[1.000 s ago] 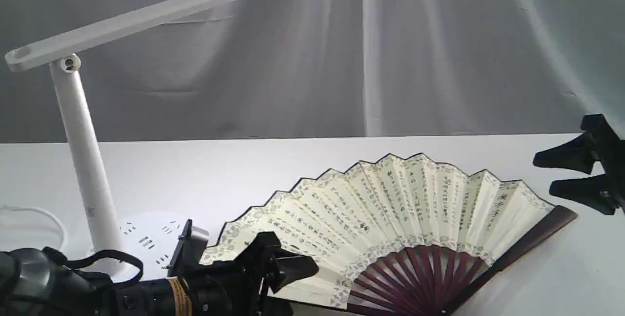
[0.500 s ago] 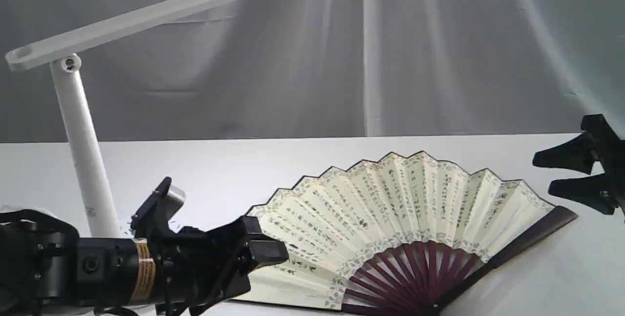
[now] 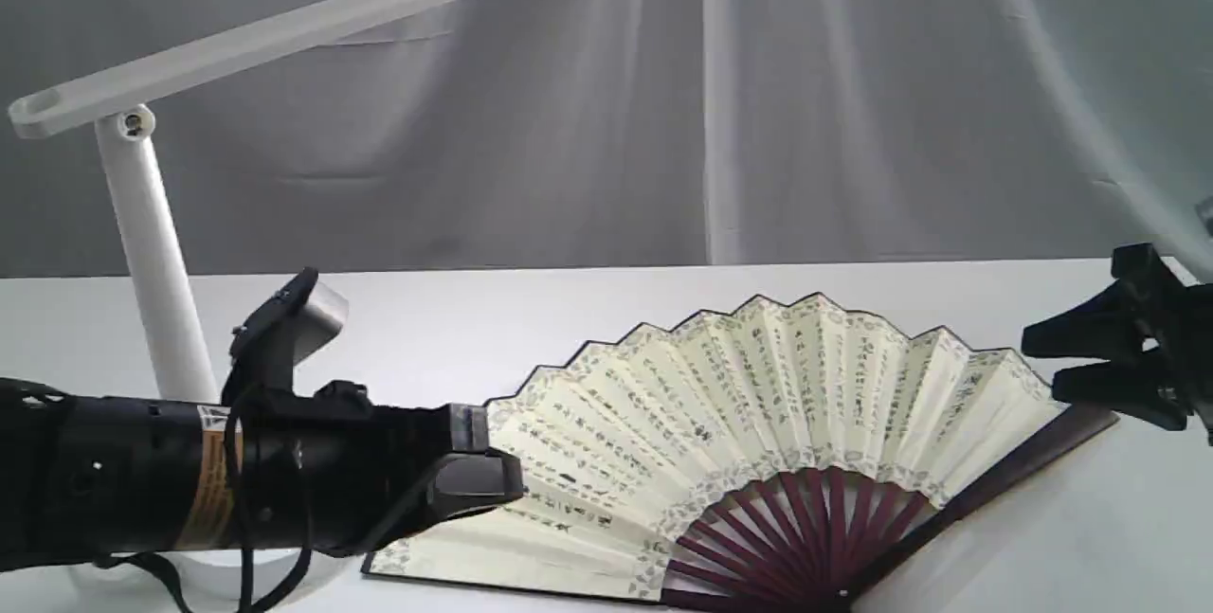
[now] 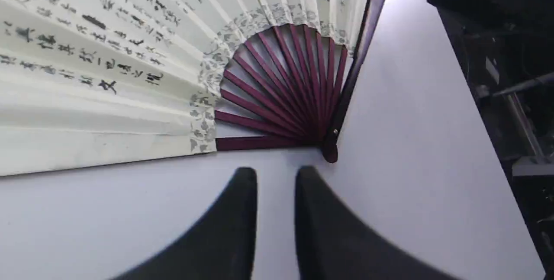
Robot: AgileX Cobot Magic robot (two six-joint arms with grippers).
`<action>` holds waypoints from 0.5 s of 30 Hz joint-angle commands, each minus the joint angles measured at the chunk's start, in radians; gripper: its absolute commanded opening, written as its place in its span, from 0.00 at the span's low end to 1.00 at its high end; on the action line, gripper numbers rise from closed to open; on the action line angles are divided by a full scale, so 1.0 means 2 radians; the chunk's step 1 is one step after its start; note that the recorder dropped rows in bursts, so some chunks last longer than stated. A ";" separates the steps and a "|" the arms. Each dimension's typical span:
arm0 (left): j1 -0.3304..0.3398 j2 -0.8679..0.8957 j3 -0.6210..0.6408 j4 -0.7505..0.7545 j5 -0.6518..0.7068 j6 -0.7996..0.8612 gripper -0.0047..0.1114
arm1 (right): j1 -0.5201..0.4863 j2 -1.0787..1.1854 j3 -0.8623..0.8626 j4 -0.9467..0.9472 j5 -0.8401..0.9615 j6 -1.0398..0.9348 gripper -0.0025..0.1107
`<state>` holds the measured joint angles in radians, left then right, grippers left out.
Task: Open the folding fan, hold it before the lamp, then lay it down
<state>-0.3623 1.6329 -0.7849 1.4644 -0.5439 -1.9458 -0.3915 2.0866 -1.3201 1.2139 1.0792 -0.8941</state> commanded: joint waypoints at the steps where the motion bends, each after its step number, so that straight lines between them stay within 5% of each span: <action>1: 0.000 -0.036 0.001 0.057 0.012 -0.030 0.08 | 0.025 -0.019 -0.001 -0.020 0.001 -0.003 0.43; 5: 0.000 -0.071 0.001 0.140 0.033 -0.099 0.04 | 0.062 -0.039 -0.001 -0.075 -0.014 0.010 0.40; 15: 0.001 -0.172 0.007 0.140 0.038 -0.083 0.04 | 0.126 -0.080 -0.001 -0.231 -0.059 0.122 0.36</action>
<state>-0.3623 1.3242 -0.7760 1.7419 -0.4768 -2.1169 -0.1567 1.9497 -1.3201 0.8141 0.9751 -0.6928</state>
